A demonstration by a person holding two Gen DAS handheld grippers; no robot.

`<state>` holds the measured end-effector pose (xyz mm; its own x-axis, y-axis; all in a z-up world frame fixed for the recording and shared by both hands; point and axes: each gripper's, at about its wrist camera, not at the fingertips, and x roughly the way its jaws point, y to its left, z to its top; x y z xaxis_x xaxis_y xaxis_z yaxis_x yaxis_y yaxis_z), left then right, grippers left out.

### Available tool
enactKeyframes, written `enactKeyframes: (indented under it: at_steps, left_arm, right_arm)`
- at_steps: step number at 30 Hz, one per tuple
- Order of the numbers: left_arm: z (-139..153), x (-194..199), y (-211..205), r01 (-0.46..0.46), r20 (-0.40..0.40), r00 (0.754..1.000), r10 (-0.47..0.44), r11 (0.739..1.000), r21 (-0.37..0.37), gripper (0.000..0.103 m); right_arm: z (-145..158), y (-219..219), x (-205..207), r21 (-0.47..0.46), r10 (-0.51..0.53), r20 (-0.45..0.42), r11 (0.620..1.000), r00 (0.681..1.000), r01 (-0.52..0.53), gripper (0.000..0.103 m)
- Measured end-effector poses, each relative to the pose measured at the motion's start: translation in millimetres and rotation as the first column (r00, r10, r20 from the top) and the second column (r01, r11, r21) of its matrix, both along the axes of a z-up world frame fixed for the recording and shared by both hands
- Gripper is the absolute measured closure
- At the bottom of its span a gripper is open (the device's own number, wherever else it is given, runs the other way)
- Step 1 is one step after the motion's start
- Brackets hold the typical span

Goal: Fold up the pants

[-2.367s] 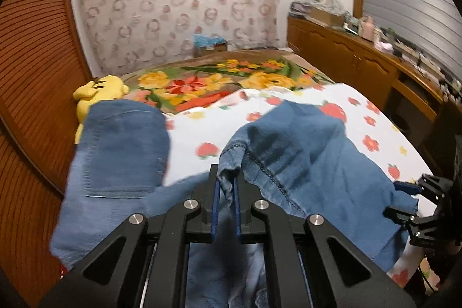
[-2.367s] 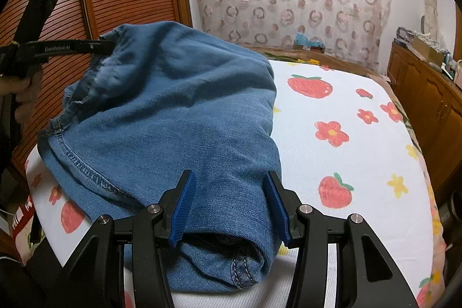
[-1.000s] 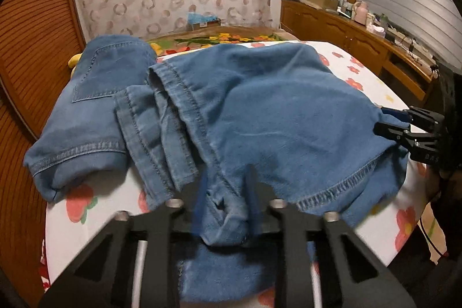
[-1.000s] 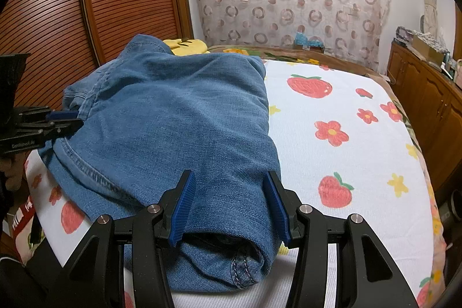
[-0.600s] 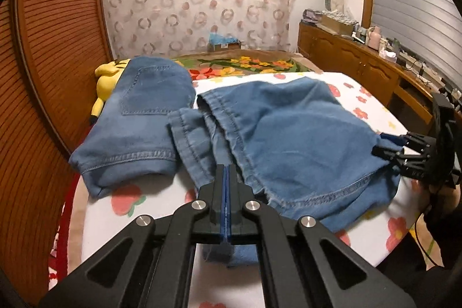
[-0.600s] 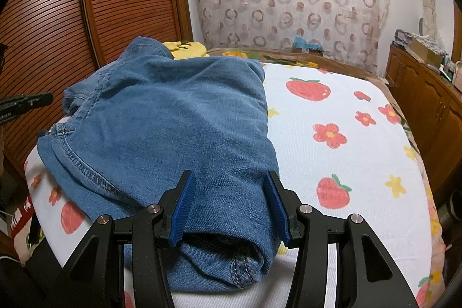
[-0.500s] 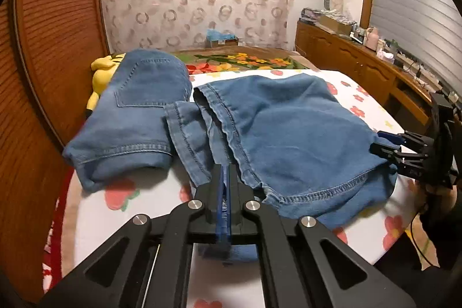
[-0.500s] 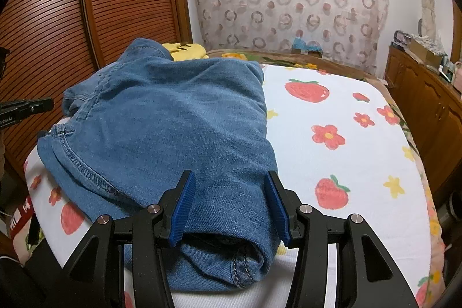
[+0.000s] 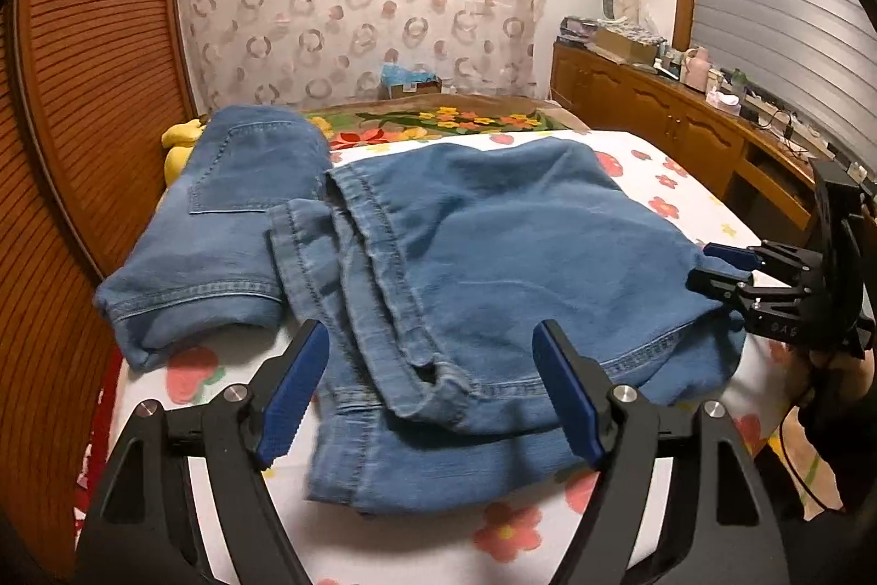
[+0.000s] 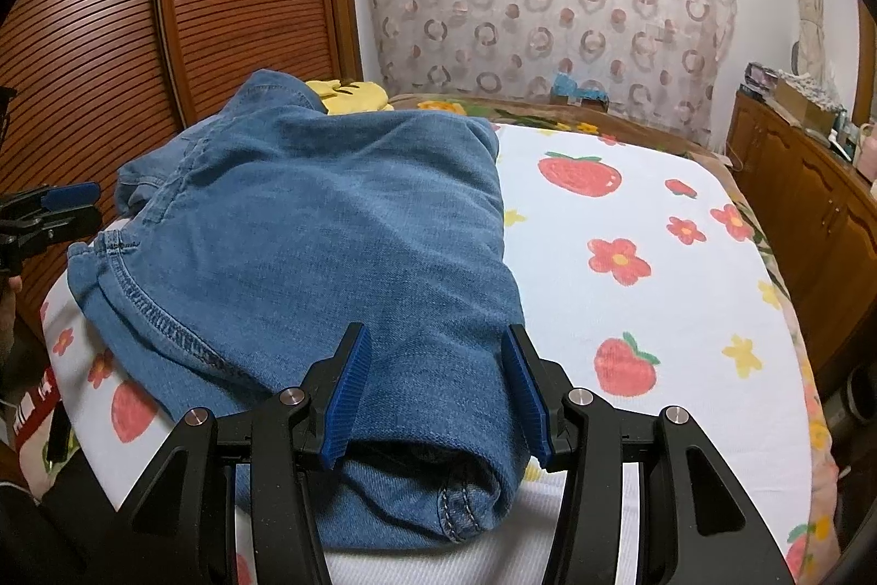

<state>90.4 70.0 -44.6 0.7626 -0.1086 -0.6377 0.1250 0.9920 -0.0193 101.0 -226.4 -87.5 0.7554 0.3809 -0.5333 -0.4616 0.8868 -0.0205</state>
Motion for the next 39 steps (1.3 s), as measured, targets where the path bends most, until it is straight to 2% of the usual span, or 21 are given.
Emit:
enactKeyframes:
  at_steps: [12, 15, 20, 24, 26, 27, 28, 31, 34, 37, 39]
  left_arm:
    - [-9, 2, -34, 0.061, -0.026, 0.998, -0.062, 0.998, -0.004, 0.026]
    - [-13, 3, -40, 0.062, -0.026, 0.998, -0.061, 0.998, 0.016, 0.026]
    - [-27, 10, -39, 0.034, -0.051, 0.998, -0.032, 0.999, 0.036, 0.026]
    - [-42, 13, -34, 0.033, -0.080, 0.996, -0.031, 0.999, 0.016, 0.026]
    - [-44, 11, -30, 0.040, -0.068, 0.997, -0.040, 0.999, -0.008, 0.025]
    - [-46, 11, -28, 0.041, -0.068, 0.997, -0.042, 0.999, -0.020, 0.025]
    - [-47, 11, -27, 0.042, -0.070, 0.997, -0.044, 0.999, -0.030, 0.025]
    - [-40, 2, -18, 0.033, -0.050, 0.998, -0.036, 0.998, -0.062, 0.026]
    - [-23, -14, 5, 0.009, -0.014, 1.000, -0.011, 0.993, -0.121, 0.026]
    - [-3, -34, 37, -0.044, 0.026, 0.999, 0.048, 0.992, -0.120, 0.026]
    - [6, -47, 59, -0.084, 0.041, 0.995, 0.089, 0.990, -0.116, 0.026]
  right_arm:
    - [10, -13, -14, 0.007, -0.045, -0.009, 0.999, 0.999, 0.045, 0.048]
    - [11, -18, -16, 0.016, -0.057, -0.010, 0.998, 0.998, 0.057, 0.045]
    - [-1, -23, -2, 0.030, -0.077, -0.093, 0.996, 0.993, 0.080, 0.041]
    - [-1, -22, 9, 0.044, -0.088, -0.159, 0.994, 0.983, 0.096, 0.039]
    - [-4, -22, 13, 0.079, -0.069, -0.200, 0.993, 0.977, 0.086, 0.052]
    - [-2, -20, 13, 0.095, -0.039, -0.208, 0.994, 0.977, 0.060, 0.073]
    - [3, -19, 14, 0.116, -0.025, -0.210, 0.992, 0.977, 0.051, 0.082]
    - [37, -11, 11, 0.125, -0.024, -0.116, 0.991, 0.993, 0.039, 0.087]
    - [91, 21, 3, 0.133, 0.045, 0.019, 0.990, 0.999, -0.047, 0.087]
    - [125, 66, -8, 0.119, 0.140, 0.098, 0.981, 0.985, -0.152, 0.088]
    - [138, 102, -20, 0.117, 0.236, 0.130, 0.961, 0.963, -0.251, 0.088]
